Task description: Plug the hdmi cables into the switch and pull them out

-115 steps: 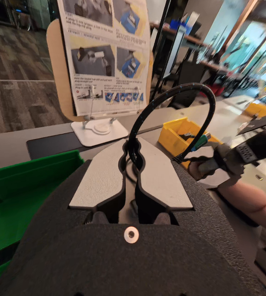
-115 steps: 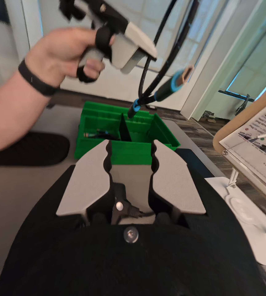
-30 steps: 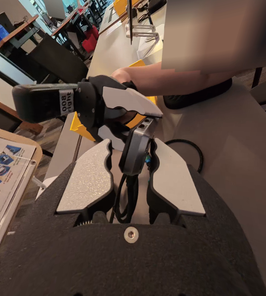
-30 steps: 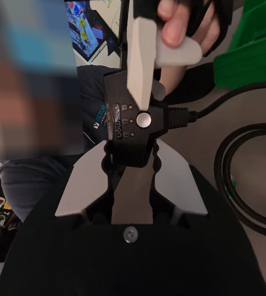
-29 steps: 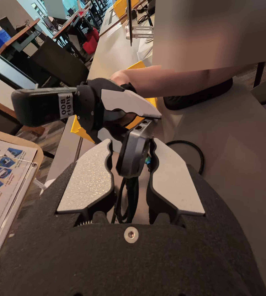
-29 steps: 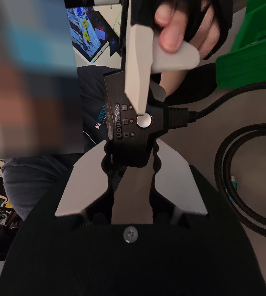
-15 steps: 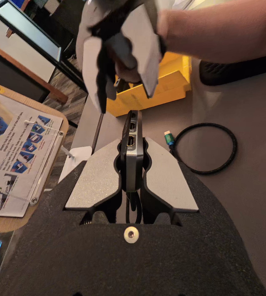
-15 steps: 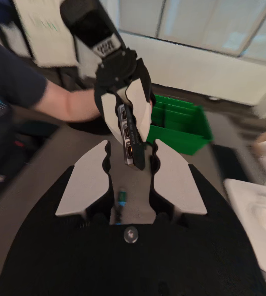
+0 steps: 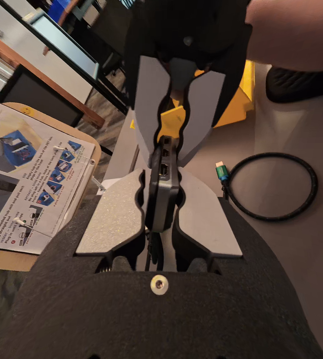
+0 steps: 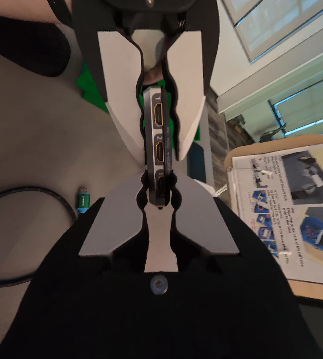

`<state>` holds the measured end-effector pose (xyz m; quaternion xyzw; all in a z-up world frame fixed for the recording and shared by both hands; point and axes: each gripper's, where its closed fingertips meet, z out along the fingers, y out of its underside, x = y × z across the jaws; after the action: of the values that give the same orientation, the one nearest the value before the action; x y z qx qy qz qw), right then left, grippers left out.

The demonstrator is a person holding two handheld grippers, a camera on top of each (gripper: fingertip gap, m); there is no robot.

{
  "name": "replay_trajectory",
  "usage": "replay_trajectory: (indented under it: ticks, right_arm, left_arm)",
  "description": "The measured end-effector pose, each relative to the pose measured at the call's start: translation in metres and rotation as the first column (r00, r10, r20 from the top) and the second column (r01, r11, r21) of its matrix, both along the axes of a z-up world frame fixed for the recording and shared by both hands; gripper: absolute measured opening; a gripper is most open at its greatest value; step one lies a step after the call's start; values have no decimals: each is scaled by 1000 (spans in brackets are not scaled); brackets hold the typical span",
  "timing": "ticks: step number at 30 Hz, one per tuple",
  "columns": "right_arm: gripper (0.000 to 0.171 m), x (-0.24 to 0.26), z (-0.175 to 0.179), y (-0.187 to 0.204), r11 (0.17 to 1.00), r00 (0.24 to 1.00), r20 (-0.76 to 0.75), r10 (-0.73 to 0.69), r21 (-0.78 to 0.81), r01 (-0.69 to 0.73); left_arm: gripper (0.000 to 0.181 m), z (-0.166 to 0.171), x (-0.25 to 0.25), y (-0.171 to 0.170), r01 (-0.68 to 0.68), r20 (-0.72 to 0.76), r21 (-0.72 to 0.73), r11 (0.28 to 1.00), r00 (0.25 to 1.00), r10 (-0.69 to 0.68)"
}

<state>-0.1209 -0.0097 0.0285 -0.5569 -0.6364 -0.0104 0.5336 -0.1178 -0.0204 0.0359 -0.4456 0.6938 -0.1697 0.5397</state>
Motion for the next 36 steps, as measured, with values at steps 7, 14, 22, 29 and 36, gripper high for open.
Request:
replay_trajectory:
  ticks: [7,14,22,29,36]
  right_arm:
    - [21,-7,7,-10,991,995,-12,99,89,-98]
    - [24,4,13,-9,987,990,-58,127,103,-121]
    - [22,28,26,-26,936,956,-283,72,-313,-163]
    - [9,18,-78,-5,912,993,116,-24,-404,69]
    - [8,8,-133,-14,821,973,229,7,-557,126]
  left_arm:
    - [63,-1,6,1,12,42,83,997,999,-16]
    - [32,-1,10,0,-18,15,206,978,1000,15]
    - [31,28,-19,42,-229,108,184,956,971,212]
    - [31,46,-45,64,-357,167,188,915,930,328]
    - [31,52,-52,66,-364,176,178,914,926,334]
